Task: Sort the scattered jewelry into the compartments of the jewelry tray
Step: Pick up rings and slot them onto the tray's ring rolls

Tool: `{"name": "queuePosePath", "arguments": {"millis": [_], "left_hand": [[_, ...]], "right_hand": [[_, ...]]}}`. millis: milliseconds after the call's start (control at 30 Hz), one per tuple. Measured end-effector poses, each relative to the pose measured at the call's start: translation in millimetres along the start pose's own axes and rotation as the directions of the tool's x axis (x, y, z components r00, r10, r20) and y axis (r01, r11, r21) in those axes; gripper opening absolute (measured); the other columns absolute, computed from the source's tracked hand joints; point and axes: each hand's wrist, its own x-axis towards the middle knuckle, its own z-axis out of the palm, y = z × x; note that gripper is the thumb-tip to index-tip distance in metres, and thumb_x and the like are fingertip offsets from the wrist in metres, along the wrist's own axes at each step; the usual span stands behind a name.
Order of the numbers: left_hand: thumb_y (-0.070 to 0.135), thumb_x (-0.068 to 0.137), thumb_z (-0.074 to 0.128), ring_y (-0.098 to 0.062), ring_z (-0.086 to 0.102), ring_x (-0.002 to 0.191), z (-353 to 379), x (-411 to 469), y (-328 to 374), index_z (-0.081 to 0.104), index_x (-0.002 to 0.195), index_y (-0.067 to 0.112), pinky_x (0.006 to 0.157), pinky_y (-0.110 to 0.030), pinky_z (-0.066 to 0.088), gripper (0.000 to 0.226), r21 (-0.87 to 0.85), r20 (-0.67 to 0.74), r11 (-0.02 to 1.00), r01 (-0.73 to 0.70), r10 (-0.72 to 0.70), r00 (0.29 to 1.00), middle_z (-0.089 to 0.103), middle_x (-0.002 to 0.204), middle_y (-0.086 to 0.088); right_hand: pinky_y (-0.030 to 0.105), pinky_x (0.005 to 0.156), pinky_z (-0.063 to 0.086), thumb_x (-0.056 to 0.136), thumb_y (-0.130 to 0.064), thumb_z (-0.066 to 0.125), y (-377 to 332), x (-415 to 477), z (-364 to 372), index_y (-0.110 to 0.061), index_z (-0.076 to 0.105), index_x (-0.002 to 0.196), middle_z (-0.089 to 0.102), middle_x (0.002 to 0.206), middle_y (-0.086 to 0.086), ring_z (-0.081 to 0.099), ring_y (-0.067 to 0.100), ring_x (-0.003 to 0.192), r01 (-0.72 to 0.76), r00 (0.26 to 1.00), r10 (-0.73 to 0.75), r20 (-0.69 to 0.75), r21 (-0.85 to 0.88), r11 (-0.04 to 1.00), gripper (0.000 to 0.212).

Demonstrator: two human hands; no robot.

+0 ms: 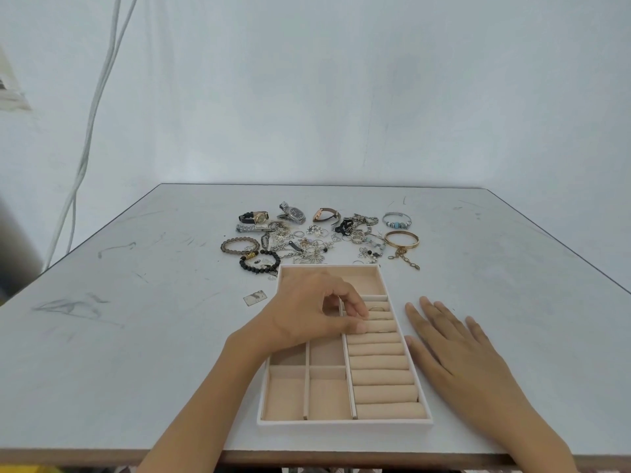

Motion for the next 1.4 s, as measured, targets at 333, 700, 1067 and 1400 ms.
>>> {"name": "queuePosePath", "arguments": {"millis": [333,700,1067,1400], "left_hand": [[0.049,0.077,0.065,-0.006,0.060,0.084,-19,2,-13,0.073,0.082,0.034,0.083,-0.037,0.050,0.018,-0.009,-0.168,0.995,0.100,-0.100,0.981,0.070,0.086,0.018],[0.035,0.090,0.056,-0.013,0.059,0.089,-53,55,-60,0.067,0.092,0.031,0.072,-0.028,0.045,0.012,0.212,-0.407,0.883,0.418,-0.309,0.859,0.064,0.089,0.013],[0.030,0.089,0.055,-0.022,0.055,0.111,-37,110,-78,0.068,0.104,0.031,0.091,-0.040,0.046,0.019,0.600,-0.232,0.669,0.438,-0.379,0.896,0.066,0.111,0.002],[0.027,0.085,0.062,-0.019,0.061,0.101,-38,114,-80,0.068,0.086,0.030,0.090,-0.037,0.046,0.007,0.531,-0.310,0.709,0.465,-0.348,0.885,0.068,0.102,0.005]], "right_hand": [[0.026,0.108,0.024,0.093,-0.064,0.025,2,8,-37,-0.043,0.027,0.145,0.023,0.152,-0.021,0.020,0.001,0.140,0.076,0.995,-0.075,0.060,-0.007,0.997,0.056],[0.028,0.063,0.043,0.083,-0.026,0.071,-10,138,-77,-0.030,0.070,0.099,0.066,0.085,-0.009,0.054,0.013,0.090,0.203,0.979,-0.177,-0.103,0.362,0.910,0.017],[0.027,0.060,0.046,0.077,-0.008,0.074,-38,182,-74,-0.026,0.075,0.092,0.068,0.097,-0.002,0.053,0.008,0.070,0.238,0.958,-0.263,0.116,0.195,0.951,0.023],[0.028,0.072,0.047,0.080,-0.005,0.069,-32,187,-67,-0.016,0.071,0.083,0.065,0.078,-0.004,0.057,0.009,0.071,0.223,0.960,-0.250,0.129,0.194,0.955,0.011]]}}
